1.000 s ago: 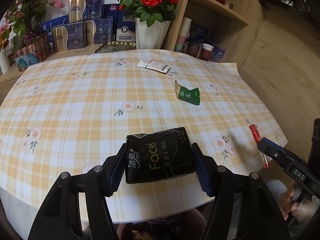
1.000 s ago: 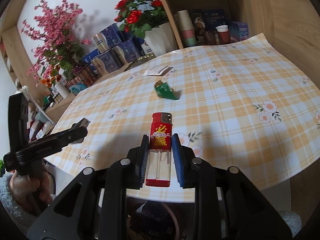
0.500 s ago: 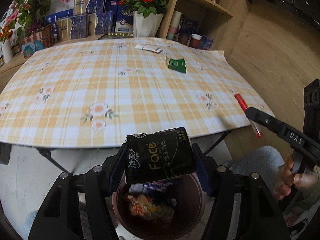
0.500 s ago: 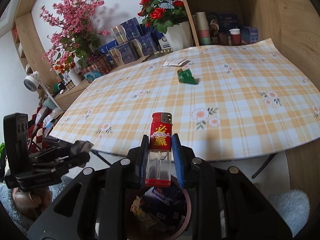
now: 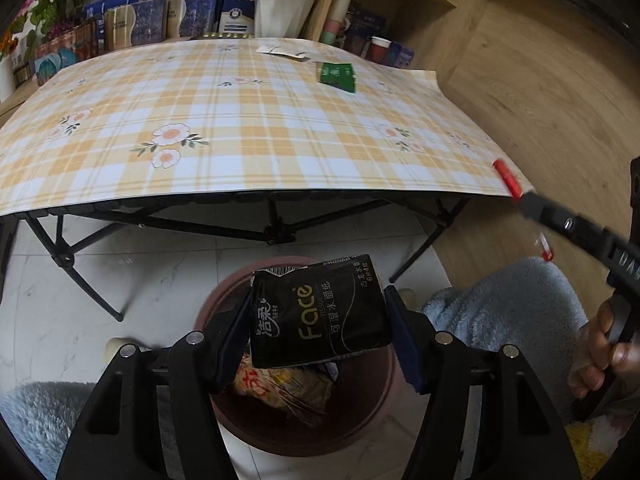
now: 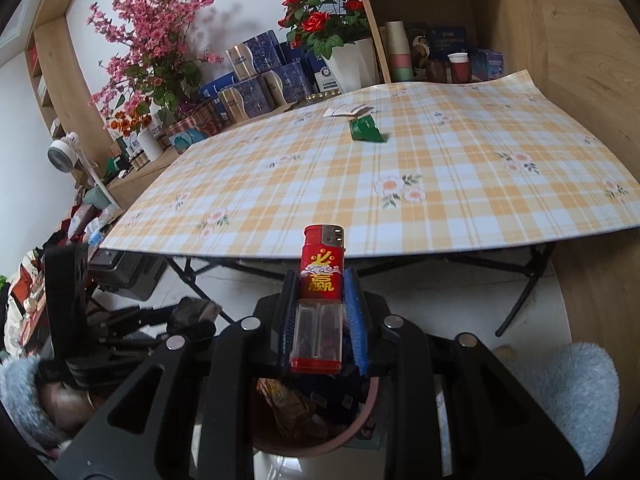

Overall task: Collect trash
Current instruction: 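Carry the tissue pack and lighter over the brown bin with both tools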

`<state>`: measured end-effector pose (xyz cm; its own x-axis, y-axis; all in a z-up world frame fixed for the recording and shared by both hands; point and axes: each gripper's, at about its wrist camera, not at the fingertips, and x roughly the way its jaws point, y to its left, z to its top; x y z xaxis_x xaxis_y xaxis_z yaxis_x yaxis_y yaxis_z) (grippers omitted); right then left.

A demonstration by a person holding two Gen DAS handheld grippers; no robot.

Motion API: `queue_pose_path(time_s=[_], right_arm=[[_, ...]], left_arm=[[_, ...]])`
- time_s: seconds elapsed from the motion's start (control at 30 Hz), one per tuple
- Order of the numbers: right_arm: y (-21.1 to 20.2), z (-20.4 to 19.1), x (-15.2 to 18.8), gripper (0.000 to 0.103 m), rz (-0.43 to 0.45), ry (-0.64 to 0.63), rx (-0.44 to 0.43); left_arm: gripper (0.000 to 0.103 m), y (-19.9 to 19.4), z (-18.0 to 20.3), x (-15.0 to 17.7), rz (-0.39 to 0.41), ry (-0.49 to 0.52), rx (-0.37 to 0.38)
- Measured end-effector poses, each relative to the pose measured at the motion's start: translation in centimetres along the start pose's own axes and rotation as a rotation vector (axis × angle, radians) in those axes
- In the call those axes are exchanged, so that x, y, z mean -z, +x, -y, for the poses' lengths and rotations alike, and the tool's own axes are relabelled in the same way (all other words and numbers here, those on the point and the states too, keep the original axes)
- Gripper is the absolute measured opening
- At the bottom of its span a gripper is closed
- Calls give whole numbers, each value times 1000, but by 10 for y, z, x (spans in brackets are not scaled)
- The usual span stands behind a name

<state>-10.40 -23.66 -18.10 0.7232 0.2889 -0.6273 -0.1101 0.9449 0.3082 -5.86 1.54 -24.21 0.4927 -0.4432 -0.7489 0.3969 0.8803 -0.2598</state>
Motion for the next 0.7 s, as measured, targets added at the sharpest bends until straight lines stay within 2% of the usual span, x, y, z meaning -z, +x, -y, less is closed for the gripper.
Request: queue_pose_path(time_s=[0.2,0.4,0.7], right_arm=[[-5,4,7,27,-5,1,12],[5,-4,8,27,-38,-42,-12],[12,-4,9,27,-56,-30,-4]], left_arm=[[63,-3,4,4,3,27,5],[63,15,-3,3,-57,2,7],[66,34,6,6,-110,45,8]])
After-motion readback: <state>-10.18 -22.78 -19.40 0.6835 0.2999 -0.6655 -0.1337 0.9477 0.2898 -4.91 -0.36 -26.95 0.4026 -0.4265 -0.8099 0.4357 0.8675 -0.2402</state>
